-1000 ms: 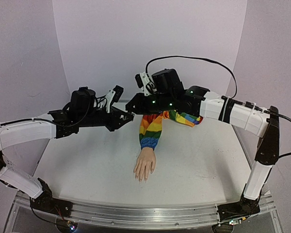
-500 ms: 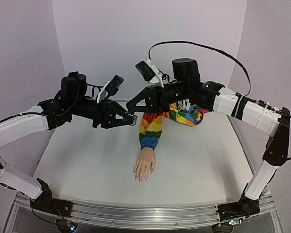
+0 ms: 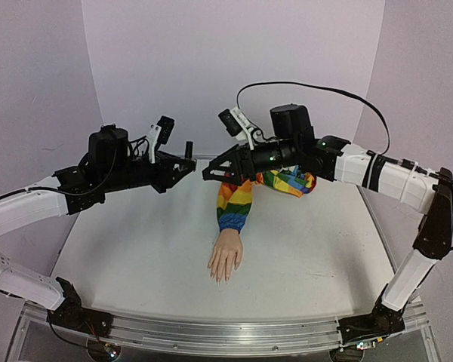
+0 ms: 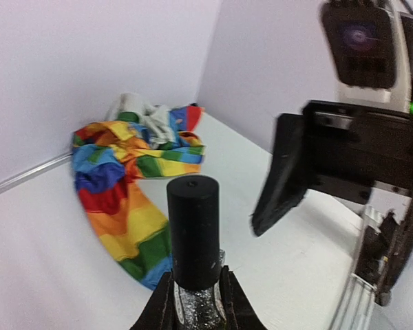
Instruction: Paint the nails
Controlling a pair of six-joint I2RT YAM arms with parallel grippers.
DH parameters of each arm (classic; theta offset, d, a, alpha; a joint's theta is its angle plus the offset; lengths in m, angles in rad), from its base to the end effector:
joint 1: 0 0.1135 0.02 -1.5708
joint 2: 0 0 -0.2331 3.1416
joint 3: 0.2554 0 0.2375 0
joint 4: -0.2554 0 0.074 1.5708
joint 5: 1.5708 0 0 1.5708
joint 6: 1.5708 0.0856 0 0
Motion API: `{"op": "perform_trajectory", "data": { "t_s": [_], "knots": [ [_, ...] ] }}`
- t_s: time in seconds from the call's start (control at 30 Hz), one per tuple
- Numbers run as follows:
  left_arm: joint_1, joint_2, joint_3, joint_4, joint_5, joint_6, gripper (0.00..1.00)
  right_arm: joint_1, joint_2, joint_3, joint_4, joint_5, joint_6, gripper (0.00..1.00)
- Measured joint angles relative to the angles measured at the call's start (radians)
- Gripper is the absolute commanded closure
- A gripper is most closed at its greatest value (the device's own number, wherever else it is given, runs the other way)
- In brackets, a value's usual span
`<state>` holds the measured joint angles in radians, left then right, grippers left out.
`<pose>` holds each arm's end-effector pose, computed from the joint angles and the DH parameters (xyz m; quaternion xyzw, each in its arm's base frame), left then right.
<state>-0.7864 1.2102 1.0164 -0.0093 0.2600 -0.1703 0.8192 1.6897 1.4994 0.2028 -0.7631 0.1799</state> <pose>0.2163 -0.2479 0.3146 0.3111 0.7076 -0.3776 0.5099 0.2439 0.3476 0.3621 -0.4564 0.5359 0.5460 0.4543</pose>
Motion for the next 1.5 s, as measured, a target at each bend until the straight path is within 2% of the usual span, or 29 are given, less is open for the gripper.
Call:
{"op": "perform_trajectory", "data": {
  "t_s": [0.13,0.27,0.37,0.53,0.63,0.8,0.83,0.97,1.1,1.13,1.23,1.33,1.4,1.5],
  "knots": [
    [-0.003,0.005,-0.006,0.003,-0.218,0.026,1.00,0.006,-0.018,-0.002,-0.013,0.169,0.073,0.21],
    [-0.025,0.023,-0.006,0.016,-0.330,0.043,1.00,0.040,-0.013,0.064,-0.070,0.348,0.150,0.23],
    [-0.040,0.051,-0.006,0.021,-0.362,0.043,1.00,0.079,0.011,0.147,-0.097,0.465,0.205,0.25],
    [-0.079,0.123,-0.005,0.019,-0.396,0.044,1.00,0.113,0.065,0.214,-0.110,0.601,0.268,0.33],
    [-0.098,0.141,-0.003,0.019,-0.404,0.044,1.00,0.113,0.107,0.223,-0.124,0.662,0.295,0.42],
    [-0.119,0.146,0.014,0.023,-0.413,0.043,1.00,0.111,0.178,0.248,-0.145,0.710,0.332,0.50],
    [-0.122,0.146,0.016,0.023,-0.413,0.043,1.00,0.111,0.187,0.251,-0.149,0.712,0.338,0.53],
    [-0.126,0.152,0.018,0.027,-0.417,0.041,1.00,0.111,0.213,0.277,-0.152,0.703,0.357,0.80],
    [-0.128,0.154,0.018,0.022,-0.419,0.040,1.00,0.116,0.218,0.284,-0.149,0.673,0.357,0.99],
    [-0.128,0.154,0.018,0.018,-0.417,0.040,1.00,0.115,0.218,0.284,-0.150,0.666,0.353,1.00],
    [-0.120,0.150,0.018,0.008,-0.374,0.040,1.00,0.106,0.215,0.270,-0.143,0.606,0.325,1.00],
    [-0.081,0.132,0.017,-0.016,-0.232,0.042,1.00,0.083,0.196,0.232,-0.114,0.484,0.259,1.00],
    [-0.035,0.114,0.017,-0.021,-0.063,0.042,1.00,0.057,0.176,0.204,-0.091,0.341,0.192,1.00],
    [0.037,0.087,0.019,-0.013,0.273,0.038,1.00,0.024,0.137,0.170,-0.056,0.059,0.083,1.00]
  ]
}}
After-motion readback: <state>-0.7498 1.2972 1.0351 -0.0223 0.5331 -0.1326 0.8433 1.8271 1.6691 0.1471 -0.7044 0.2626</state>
